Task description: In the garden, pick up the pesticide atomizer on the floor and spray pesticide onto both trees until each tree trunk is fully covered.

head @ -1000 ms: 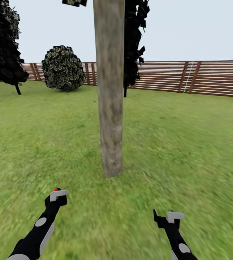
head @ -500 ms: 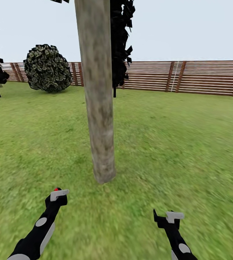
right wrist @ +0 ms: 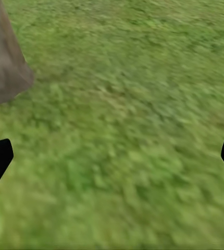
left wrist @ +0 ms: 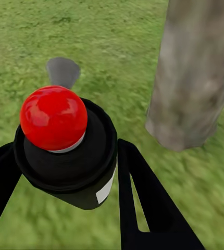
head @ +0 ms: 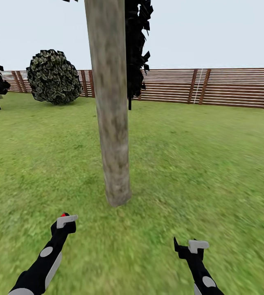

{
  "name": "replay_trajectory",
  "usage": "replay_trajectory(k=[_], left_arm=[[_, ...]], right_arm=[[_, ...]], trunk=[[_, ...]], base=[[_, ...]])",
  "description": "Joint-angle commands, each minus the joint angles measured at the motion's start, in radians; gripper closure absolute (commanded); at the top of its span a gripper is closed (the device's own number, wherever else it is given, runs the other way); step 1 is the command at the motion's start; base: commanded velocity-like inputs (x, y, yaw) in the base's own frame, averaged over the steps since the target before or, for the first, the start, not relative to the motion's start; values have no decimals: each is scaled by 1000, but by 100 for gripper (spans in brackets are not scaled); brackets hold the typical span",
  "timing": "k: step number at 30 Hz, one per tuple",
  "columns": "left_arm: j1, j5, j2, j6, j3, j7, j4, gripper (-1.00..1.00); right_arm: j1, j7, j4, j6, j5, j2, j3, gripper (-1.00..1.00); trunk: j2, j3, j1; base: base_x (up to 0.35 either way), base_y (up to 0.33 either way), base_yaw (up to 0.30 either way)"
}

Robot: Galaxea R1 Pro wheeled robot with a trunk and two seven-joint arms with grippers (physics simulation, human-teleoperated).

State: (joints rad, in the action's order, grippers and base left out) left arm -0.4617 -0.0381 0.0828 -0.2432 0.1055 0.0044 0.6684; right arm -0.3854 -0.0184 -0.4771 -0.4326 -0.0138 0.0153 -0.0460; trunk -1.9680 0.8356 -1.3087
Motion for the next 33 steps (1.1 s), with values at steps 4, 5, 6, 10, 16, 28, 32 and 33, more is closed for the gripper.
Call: replay_trajectory(k=[4, 5, 6, 10, 16, 28, 32, 33], left_arm=[[0, 0, 0, -1, 0, 0, 0, 100], [0, 1, 0, -1, 0, 0, 0, 100], [0, 1, 0, -1, 0, 0, 0, 100], [0, 1, 0, -2, -2, 0, 0, 100], [0, 1, 0, 0, -1, 0, 0, 100], [0, 8, -4, -3, -6, -1, -2, 100], [-1, 12, -6, -4, -15, -2, -1, 100], [-2, 15, -6, -3, -24, -3, -1, 100]], right_arm=[[0, 0, 0, 0, 0, 0, 0, -100], [0, 0, 0, 0, 0, 0, 0, -100], [0, 0, 0, 0, 0, 0, 0, -100], [0, 0, 0, 0, 0, 0, 0, -100], [0, 0, 0, 0, 0, 0, 0, -100], [0, -7, 2, -2, 1, 1, -2, -100], [-1, -6, -5, -2, 1, 7, -5, -100], [-2, -6, -7, -2, 1, 8, -5, -100]], trunk=[[0, 0, 0], [0, 0, 0], [0, 0, 0], [0, 0, 0], [-42, 19, -23], [-126, 56, -69], [-154, 69, -84], [-161, 72, -88]], base=[[0, 0, 0], [0, 0, 0], [0, 0, 0], [0, 0, 0], [0, 0, 0], [0, 0, 0], [0, 0, 0], [0, 0, 0]])
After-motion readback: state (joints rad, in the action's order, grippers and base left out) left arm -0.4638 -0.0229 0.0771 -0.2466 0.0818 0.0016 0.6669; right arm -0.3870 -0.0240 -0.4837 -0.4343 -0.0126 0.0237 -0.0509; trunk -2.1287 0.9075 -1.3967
